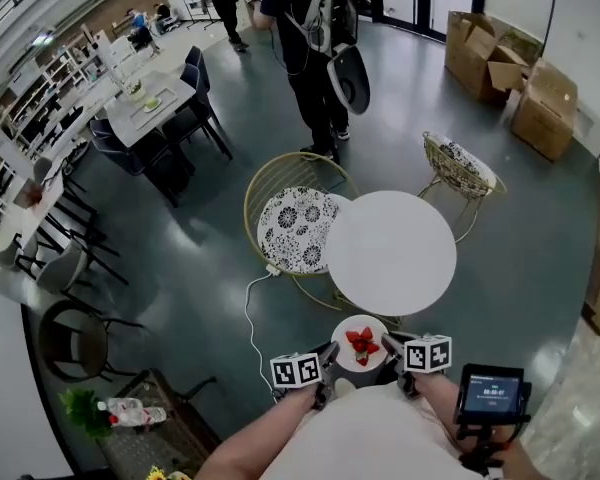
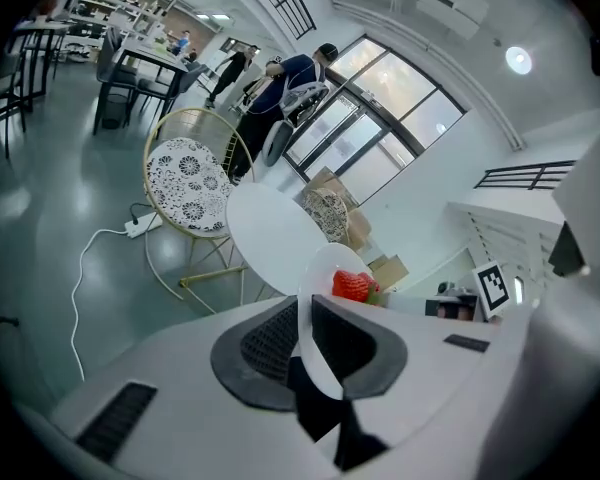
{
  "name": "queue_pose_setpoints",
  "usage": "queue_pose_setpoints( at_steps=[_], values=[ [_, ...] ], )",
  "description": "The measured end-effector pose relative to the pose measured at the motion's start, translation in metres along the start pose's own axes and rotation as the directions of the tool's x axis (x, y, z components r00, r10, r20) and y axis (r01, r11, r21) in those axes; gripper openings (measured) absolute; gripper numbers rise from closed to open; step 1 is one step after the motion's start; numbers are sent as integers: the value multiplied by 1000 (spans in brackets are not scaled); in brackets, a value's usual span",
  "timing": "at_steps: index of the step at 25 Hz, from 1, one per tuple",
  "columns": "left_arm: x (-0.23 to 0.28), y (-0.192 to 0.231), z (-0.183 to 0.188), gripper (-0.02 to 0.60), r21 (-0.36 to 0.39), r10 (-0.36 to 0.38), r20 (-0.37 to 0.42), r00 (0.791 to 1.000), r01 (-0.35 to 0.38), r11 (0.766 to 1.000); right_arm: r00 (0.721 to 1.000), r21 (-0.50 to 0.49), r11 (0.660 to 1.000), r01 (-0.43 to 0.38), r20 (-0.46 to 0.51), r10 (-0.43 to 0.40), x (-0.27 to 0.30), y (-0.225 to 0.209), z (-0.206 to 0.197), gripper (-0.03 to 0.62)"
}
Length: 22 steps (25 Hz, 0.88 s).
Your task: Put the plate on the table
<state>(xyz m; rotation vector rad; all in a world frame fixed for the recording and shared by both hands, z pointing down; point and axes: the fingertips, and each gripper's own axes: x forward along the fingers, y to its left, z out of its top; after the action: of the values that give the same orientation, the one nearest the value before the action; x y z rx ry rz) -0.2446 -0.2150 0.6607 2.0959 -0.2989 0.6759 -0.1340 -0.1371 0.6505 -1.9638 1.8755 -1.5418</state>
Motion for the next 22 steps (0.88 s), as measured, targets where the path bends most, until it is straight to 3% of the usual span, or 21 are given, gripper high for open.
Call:
queue_pose_setpoints(
  at_steps=[8,22],
  values=[
    [20,8,6,48,18,21,-28,999,-20,1000,1000,28,1000,-2,0,2,16,-22,3,54],
    [88,5,47,48,12,33,-61,998,-32,999,1000,43,999,-4,-12,4,32,-79,56,54]
  ],
)
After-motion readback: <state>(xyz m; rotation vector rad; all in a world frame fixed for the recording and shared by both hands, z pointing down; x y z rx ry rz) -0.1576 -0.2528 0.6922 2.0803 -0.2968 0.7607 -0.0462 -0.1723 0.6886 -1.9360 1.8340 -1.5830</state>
